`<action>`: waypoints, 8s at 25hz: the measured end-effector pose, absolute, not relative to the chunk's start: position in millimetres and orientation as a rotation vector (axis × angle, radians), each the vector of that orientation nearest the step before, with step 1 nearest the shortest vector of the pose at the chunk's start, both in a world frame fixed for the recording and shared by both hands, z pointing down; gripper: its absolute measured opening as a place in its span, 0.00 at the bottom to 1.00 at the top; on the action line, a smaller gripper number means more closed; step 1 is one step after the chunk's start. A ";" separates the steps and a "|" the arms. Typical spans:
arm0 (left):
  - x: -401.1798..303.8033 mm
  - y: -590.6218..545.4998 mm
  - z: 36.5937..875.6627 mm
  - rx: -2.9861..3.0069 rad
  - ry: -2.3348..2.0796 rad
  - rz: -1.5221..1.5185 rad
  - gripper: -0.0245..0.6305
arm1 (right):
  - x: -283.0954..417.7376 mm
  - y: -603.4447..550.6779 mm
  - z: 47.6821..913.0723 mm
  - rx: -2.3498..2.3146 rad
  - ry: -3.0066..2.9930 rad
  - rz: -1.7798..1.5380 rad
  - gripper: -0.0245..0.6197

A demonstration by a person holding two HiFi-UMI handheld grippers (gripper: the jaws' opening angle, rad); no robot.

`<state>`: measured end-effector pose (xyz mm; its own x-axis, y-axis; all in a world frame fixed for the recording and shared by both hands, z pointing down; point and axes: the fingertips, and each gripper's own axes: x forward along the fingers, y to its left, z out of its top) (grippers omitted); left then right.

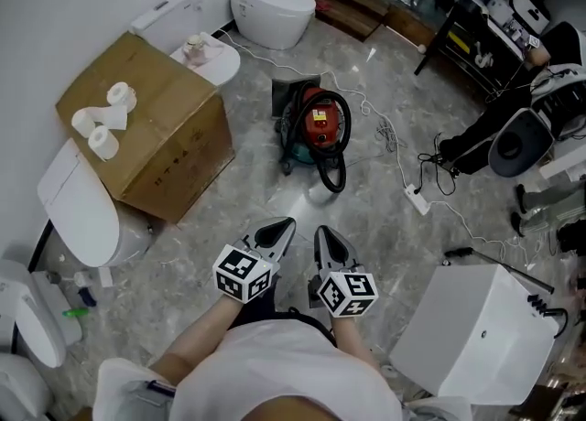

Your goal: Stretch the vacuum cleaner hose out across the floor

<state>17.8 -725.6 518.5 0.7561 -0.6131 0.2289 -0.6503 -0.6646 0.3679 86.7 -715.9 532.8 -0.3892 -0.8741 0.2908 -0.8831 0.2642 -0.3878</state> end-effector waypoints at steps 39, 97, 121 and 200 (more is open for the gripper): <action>41.4 -1041.6 539.4 2.560 -0.894 0.185 0.05 | 127.6 -1049.7 540.3 1.667 -2.465 0.691 0.06; 61.0 -1207.2 877.1 2.309 -1.023 0.492 0.06 | 135.1 -1267.3 886.1 1.420 -2.299 1.480 0.11; 79.7 -1192.3 938.0 2.239 -0.775 0.681 0.51 | 105.2 -1300.2 929.3 1.406 -2.179 1.751 0.37; 143.2 -971.0 532.9 2.543 -0.236 0.215 0.29 | 128.2 -1025.8 495.5 1.388 -2.740 1.573 0.36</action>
<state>143.2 -971.0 532.9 0.9715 -0.1218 0.2034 -0.2137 -0.8215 0.5287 128.2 -1025.8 495.5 -0.6367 -0.7622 0.1166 -0.4851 0.2784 -0.8290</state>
